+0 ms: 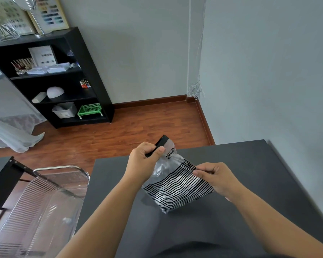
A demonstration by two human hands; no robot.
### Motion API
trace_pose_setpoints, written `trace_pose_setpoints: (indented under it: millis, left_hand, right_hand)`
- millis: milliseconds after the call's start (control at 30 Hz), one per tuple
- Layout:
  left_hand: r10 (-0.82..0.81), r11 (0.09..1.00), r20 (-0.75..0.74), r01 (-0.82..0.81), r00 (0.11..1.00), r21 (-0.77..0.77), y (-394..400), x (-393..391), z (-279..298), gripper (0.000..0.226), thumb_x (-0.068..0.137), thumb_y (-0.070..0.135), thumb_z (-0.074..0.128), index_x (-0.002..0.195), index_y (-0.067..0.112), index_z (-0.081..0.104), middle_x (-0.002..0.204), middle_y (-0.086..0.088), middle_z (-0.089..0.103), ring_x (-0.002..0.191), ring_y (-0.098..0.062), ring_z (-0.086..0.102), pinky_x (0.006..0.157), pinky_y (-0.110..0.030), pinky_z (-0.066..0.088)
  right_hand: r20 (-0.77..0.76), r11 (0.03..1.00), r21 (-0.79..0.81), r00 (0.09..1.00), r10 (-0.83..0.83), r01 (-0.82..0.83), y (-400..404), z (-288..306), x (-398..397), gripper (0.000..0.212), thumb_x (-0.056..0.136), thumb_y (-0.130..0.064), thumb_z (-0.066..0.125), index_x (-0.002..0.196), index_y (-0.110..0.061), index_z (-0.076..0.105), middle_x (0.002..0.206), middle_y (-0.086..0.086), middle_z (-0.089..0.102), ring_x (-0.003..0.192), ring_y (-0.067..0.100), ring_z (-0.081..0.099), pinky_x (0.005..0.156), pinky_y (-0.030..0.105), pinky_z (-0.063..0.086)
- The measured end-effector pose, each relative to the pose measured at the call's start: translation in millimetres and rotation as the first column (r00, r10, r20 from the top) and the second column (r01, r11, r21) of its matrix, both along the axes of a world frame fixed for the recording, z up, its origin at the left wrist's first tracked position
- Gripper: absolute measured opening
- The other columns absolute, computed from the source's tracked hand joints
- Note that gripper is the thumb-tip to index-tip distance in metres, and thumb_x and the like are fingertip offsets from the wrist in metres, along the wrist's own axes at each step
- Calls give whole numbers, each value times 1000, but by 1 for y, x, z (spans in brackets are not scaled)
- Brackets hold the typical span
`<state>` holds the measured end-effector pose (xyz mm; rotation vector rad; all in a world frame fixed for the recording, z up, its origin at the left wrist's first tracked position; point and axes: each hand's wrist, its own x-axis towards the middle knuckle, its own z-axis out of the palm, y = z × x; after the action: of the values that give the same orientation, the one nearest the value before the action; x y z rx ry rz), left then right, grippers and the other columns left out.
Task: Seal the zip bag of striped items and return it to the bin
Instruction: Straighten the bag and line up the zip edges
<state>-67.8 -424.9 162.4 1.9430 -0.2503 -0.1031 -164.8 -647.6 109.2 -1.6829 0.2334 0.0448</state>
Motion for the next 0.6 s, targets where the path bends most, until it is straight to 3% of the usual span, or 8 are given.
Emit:
trace_pose_setpoints:
  millis: [100, 233, 400, 500, 600]
  left_hand:
    - [37, 999, 18, -37, 999, -29, 6, 6, 4, 22, 89, 28, 71, 67, 28, 72, 76, 18, 65, 61, 3, 54, 57, -17, 43]
    - [89, 993, 10, -88, 996, -76, 11, 11, 8, 15, 89, 28, 72, 75, 24, 77, 86, 10, 70, 72, -8, 60, 63, -29, 49]
    - [-55, 998, 35, 56, 998, -6, 8, 2, 12, 13, 86, 28, 74, 79, 18, 77, 88, 6, 68, 75, -12, 60, 66, -30, 50]
    - [-185, 981, 90, 178, 979, 80, 0, -5, 15, 11, 83, 28, 77, 73, 23, 75, 83, 11, 66, 73, -6, 61, 66, -19, 46]
    - [-266, 956, 117, 247, 957, 157, -11, -14, 15, 11, 80, 29, 80, 74, 21, 75, 84, 9, 66, 74, -6, 61, 68, -19, 47]
  right_hand:
    - [-31, 995, 99, 999, -24, 27, -5, -6, -4, 24, 74, -30, 75, 93, -17, 81, 95, 6, 78, 95, 23, 73, 90, 36, 55]
    - [-75, 990, 128, 996, -46, 55, -12, -11, -7, 32, 71, -31, 76, 97, -13, 80, 96, 9, 78, 96, 27, 72, 95, 45, 53]
    - [-57, 997, 44, 996, 64, -62, -12, 6, -1, 28, 84, -25, 73, 111, -18, 75, 103, -4, 77, 99, 14, 71, 88, 30, 53]
    - [54, 997, -13, 995, 82, -81, -2, 35, 13, 43, 75, -48, 72, 116, -36, 69, 108, -17, 74, 103, -1, 66, 86, 13, 48]
    - [144, 989, -98, 982, 123, -110, 7, 55, 30, 29, 78, -45, 74, 105, -33, 75, 101, -13, 76, 94, 2, 68, 82, 15, 52]
